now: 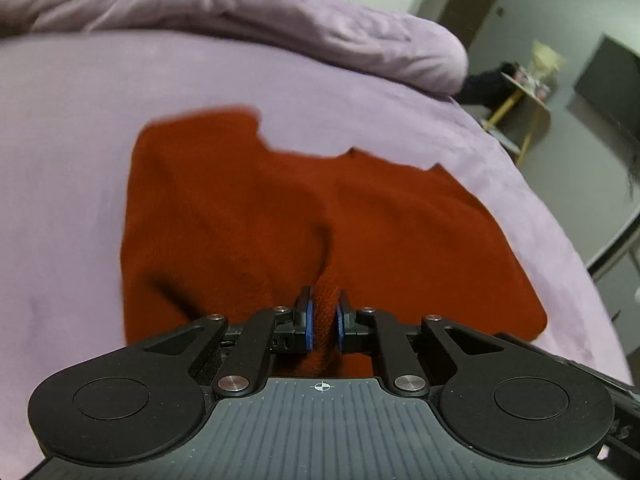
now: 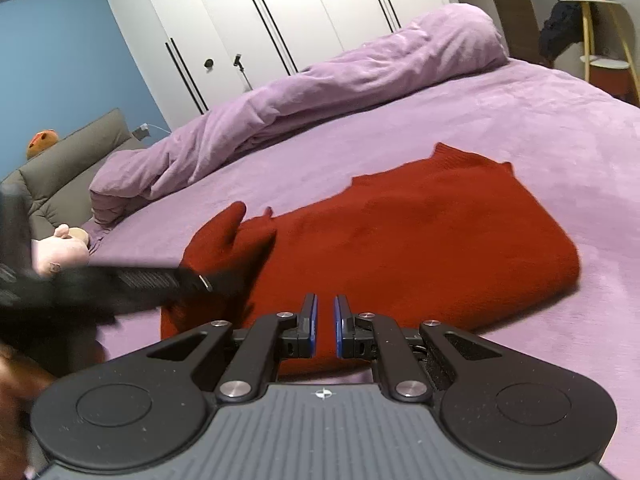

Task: Fold small clothes

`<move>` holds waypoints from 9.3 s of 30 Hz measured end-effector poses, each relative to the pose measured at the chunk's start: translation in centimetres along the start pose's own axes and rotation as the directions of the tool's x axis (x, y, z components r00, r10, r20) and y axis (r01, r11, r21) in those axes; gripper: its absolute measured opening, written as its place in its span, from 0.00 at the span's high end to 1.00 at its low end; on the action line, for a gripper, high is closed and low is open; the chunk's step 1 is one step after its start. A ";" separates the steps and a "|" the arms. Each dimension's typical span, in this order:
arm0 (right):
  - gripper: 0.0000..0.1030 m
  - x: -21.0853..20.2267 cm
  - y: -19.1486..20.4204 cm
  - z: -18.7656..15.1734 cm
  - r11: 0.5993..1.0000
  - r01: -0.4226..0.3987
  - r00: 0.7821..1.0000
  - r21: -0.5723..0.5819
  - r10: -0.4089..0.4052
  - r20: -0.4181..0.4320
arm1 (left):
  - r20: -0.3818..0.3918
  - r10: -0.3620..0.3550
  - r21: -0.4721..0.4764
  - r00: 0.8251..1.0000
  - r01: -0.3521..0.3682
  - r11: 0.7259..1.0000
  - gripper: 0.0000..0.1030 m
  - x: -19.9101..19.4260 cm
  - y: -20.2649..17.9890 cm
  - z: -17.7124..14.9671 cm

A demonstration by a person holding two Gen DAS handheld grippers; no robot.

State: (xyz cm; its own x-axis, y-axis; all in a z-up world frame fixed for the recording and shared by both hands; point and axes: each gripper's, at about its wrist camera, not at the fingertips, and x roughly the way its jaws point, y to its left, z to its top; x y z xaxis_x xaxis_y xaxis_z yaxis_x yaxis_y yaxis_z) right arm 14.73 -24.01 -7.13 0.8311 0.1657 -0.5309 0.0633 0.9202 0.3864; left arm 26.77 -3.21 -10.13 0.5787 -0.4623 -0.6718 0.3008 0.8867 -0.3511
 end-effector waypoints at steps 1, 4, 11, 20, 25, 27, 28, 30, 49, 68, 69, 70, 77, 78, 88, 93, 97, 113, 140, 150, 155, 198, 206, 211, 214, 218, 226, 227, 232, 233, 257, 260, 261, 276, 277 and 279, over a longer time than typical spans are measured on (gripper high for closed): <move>0.92 -0.1 -0.2 0.1 1.000 0.002 1.000 0.000 -0.002 -0.004 | 0.017 -0.019 -0.021 1.000 0.019 1.000 0.86 -0.3 0.5 -0.3; 0.92 -0.1 -0.9 0.4 1.000 0.004 1.000 0.010 -0.004 -0.016 | 0.003 -0.080 -0.029 0.997 0.080 0.996 0.69 -1.4 0.9 -0.8; 0.84 0.8 0.8 2.3 0.997 -0.079 0.997 0.001 0.079 -0.018 | 0.048 -0.098 -0.056 0.994 0.100 0.993 0.45 -7.4 2.8 -2.3; 0.63 7.3 8.1 3.6 0.948 -0.298 0.944 -0.111 0.275 -0.184 | 0.024 0.123 -0.198 0.992 -0.116 0.973 0.45 -7.8 7.6 -2.8; 0.61 11.4 9.2 4.6 0.952 -0.302 0.929 -0.040 0.285 -0.235 | 0.041 0.124 -0.223 0.991 -0.111 0.968 0.44 -7.3 8.2 -2.2; 0.65 12.7 9.0 4.5 0.950 -0.313 0.918 0.023 0.308 -0.250 | 0.039 0.130 -0.234 0.991 -0.118 0.965 0.44 -6.7 8.3 -2.0; 0.72 13.3 8.9 4.2 0.952 -0.305 0.916 0.036 0.304 -0.261 | 0.038 0.136 -0.237 0.990 -0.123 0.964 0.44 -6.5 8.4 -1.8; 0.88 14.0 8.7 3.4 0.961 -0.275 0.922 0.033 0.273 -0.274 | 0.055 0.142 -0.236 0.988 -0.125 0.964 0.44 -6.4 8.4 -1.2; 0.64 10.0 4.2 4.6 0.991 -0.132 0.986 -0.011 0.130 -0.107 | 0.032 0.106 -0.236 0.994 -0.096 0.967 0.43 -0.9 8.3 0.8; 0.91 14.2 6.7 5.3 0.977 -0.144 0.972 -0.158 0.110 -0.207 | 0.053 0.188 -0.211 0.981 -0.172 0.962 0.43 -2.6 6.5 1.3; 0.92 13.1 7.4 5.5 0.968 -0.122 0.982 -0.219 0.086 -0.166 | 0.068 0.191 -0.207 0.979 -0.173 0.963 0.43 -3.1 6.2 1.3; 0.92 12.3 7.7 5.7 0.963 -0.118 0.987 -0.244 0.086 -0.139 | 0.080 0.191 -0.204 0.978 -0.171 0.964 0.43 -3.7 5.9 1.2; 0.92 8.3 6.6 7.3 0.949 -0.019 1.000 -0.314 0.014 -0.016 | 0.074 0.131 -0.137 0.989 -0.120 0.983 0.43 -4.9 3.2 0.3; 0.92 8.0 6.1 7.5 0.950 -0.005 1.000 -0.312 0.003 -0.008 | 0.067 0.118 -0.123 0.991 -0.109 0.986 0.43 -4.8 2.6 0.0; 0.96 10.3 -1.4 5.6 0.956 0.154 0.978 -0.252 -0.184 -0.102 | -0.025 0.099 0.009 0.995 -0.099 0.995 0.40 -1.4 -0.9 -2.0; 0.90 9.7 -6.1 5.8 0.997 0.078 0.988 0.002 -0.077 -0.135 | -0.036 0.105 -0.008 0.994 -0.105 0.994 0.41 -1.6 -0.7 -1.9; 0.51 9.1 -9.6 6.5 0.938 -0.118 0.979 0.325 0.164 -0.119 | -0.047 0.107 -0.017 0.993 -0.108 0.994 0.42 -1.7 -1.3 -2.3; 0.91 7.7 0.3 8.5 0.974 0.016 1.000 -0.224 -0.021 -0.017 | -0.062 0.159 0.034 0.985 -0.157 0.987 0.41 0.4 -4.2 -2.4; 0.52 0.7 -12.8 3.1 0.979 -0.019 0.998 0.204 0.031 -0.058 | -0.037 0.149 -0.032 0.988 -0.151 0.988 0.55 2.8 -6.2 -2.0; 0.86 1.6 -11.9 4.2 0.951 -0.027 0.998 0.308 0.043 -0.044 | -0.022 0.209 0.005 0.978 -0.209 0.978 0.52 2.7 -6.5 -1.2; 0.86 0.1 -17.5 2.9 0.698 -0.350 0.936 0.625 0.275 0.217 | 0.019 0.270 0.027 0.963 -0.270 0.962 0.47 1.8 -7.3 -1.8; 0.91 0.5 -16.1 2.6 0.916 0.004 1.000 0.400 0.001 -0.014 | -0.074 0.280 -0.036 0.957 -0.283 0.958 0.41 0.9 -7.1 -2.2; 0.78 -1.6 -15.6 3.6 0.970 0.089 0.996 0.225 -0.089 -0.008 | -0.093 0.131 -0.011 0.987 -0.132 0.991 0.40 -1.6 -5.7 -1.9; 0.63 -1.7 -15.9 5.5 0.958 -0.040 0.999 0.284 0.028 0.046 | -0.107 0.012 -0.129 0.994 -0.026 0.991 0.39 -2.2 -3.6 -1.0; 0.47 -0.1 -15.6 6.7 0.952 -0.114 0.993 0.285 0.115 0.014 | -0.119 -0.012 -0.170 0.993 -0.009 0.985 0.41 -1.9 -3.4 -0.4; 0.45 3.4 -14.6 7.4 0.968 -0.097 0.986 0.230 0.125 -0.112 | -0.107 -0.051 -0.160 0.993 0.033 0.987 0.41 -2.2 -4.0 0.2; 0.85 5.5 -13.6 7.6 0.978 -0.103 0.984 0.181 0.127 -0.126 | -0.008 -0.136 -0.266 0.991 0.129 0.955 0.35 -2.8 -2.4 1.6; 0.88 5.4 -13.5 7.6 0.980 -0.107 0.984 0.169 0.129 -0.125 | -0.009 -0.130 -0.271 0.991 0.123 0.955 0.35 -2.5 -2.3 1.8; 0.91 4.4 -12.6 8.2 0.999 0.002 0.996 0.037 0.001 -0.089 | -0.058 -0.090 -0.261 0.994 0.072 0.963 0.33 0.1 -2.2 2.5; 0.91 4.3 -13.0 8.3 0.999 0.023 0.996 0.040 -0.020 -0.086 | -0.067 -0.094 -0.257 0.993 0.074 0.964 0.30 0.8 -2.1 2.6; 0.67 10.0 -20.7 7.0 0.837 -0.196 0.941 0.510 0.307 -0.143 | -0.094 -0.291 -0.405 0.952 0.230 0.885 0.48 9.8 -0.5 3.6; 0.70 9.9 -20.3 6.8 0.782 -0.213 0.933 0.586 0.340 -0.115 | -0.079 -0.281 -0.388 0.957 0.230 0.892 0.50 8.0 -0.6 4.4; 0.71 9.8 -20.3 6.6 0.743 -0.230 0.921 0.628 0.375 -0.106 | -0.079 -0.272 -0.374 0.959 0.224 0.900 0.50 7.0 -0.6 4.8; 0.51 2.2 -11.0 1.7 0.837 -0.167 0.946 0.521 0.286 -0.154 | -0.002 -0.138 -0.422 0.990 0.124 0.898 0.46 -8.4 3.5 -3.3; 0.51 0.7 -10.8 1.4 0.852 -0.158 0.959 0.499 0.253 -0.127 | 0.018 -0.171 -0.451 0.985 0.160 0.878 0.45 -9.1 3.4 -4.1; 0.51 -2.3 -10.1 0.7 0.884 -0.161 0.971 0.439 0.220 -0.088 | 0.041 -0.234 -0.509 0.971 0.222 0.832 0.43 -9.5 3.5 -5.7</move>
State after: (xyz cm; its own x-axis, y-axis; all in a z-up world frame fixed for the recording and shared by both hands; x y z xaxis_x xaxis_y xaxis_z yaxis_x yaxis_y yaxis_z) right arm 12.61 -33.96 -9.30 0.7724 0.3950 -0.4973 0.1650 0.6313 0.7578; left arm 17.94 4.27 -8.67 0.5234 -0.6561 -0.5437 -0.0070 0.6347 -0.7727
